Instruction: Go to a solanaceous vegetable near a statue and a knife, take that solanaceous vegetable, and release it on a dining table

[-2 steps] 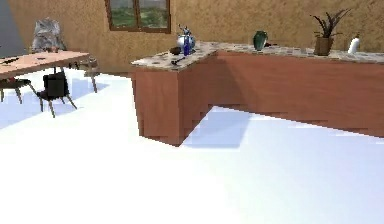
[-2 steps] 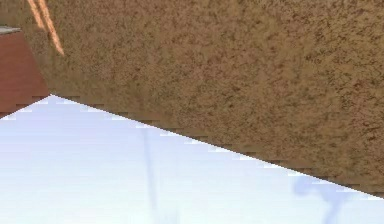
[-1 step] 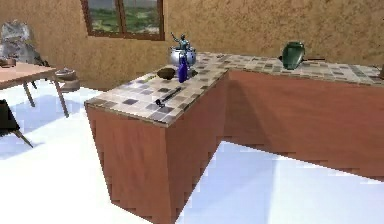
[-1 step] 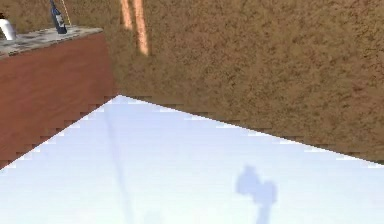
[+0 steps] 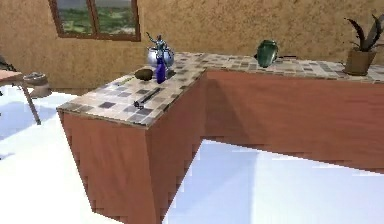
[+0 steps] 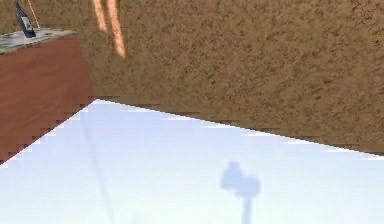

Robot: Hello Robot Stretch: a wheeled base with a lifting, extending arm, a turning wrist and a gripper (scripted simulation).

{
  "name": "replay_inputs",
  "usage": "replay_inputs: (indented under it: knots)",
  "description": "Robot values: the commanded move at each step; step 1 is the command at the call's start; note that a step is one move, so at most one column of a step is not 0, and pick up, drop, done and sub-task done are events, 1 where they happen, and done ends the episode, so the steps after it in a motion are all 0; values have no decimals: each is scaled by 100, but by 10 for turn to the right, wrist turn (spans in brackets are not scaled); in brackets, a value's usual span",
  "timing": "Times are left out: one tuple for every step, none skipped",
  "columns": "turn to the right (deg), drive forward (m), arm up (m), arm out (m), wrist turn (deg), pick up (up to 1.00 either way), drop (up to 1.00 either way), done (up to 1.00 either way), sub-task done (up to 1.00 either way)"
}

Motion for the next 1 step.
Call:
replay_inputs:
  knots:
    - [0, 50, 0, 0, 0, 0, 0, 0, 0]
